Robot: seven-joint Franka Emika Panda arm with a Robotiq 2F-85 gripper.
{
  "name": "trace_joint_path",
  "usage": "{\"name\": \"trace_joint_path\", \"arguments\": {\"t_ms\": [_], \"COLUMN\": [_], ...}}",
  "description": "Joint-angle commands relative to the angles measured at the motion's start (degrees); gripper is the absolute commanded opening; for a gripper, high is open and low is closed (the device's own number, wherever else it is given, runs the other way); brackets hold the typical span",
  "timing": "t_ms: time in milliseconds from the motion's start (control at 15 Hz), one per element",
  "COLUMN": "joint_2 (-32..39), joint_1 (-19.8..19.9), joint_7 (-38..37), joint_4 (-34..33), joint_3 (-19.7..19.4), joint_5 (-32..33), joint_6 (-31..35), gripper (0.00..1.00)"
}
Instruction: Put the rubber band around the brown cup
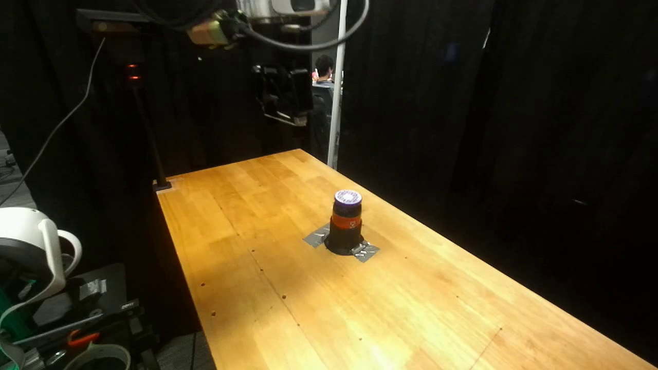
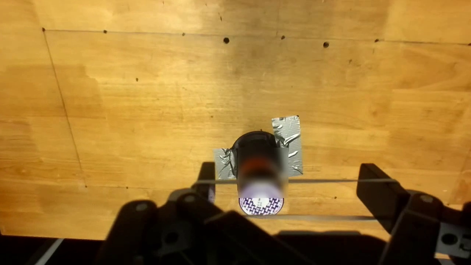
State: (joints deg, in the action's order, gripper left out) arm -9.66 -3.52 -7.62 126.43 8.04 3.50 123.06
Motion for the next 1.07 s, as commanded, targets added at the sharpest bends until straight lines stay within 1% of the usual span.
{"name": "trace_joint_path", "arguments": {"t_ms": [0, 200, 467, 733, 1000], "joint_2": [14.8, 25.7, 36.9, 45.3, 52.6], "joint_1": [0.3, 0.3, 0.3, -0.2, -1.1], "joint_7": [3.9, 7.3, 11.2, 12.7, 12.2], "joint_4": [-11.7, -21.5, -33.7, -44.5, -54.0], "joint_3": [-2.4, -3.4, -2.8, -2.3, -2.6], "joint_5": [-0.9, -2.0, -3.7, -4.1, -3.4], "joint_6": [1.2, 0.0, -2.6, -6.9, -13.2], "gripper": [1.00, 1.00, 1.00, 1.00, 1.00]}}
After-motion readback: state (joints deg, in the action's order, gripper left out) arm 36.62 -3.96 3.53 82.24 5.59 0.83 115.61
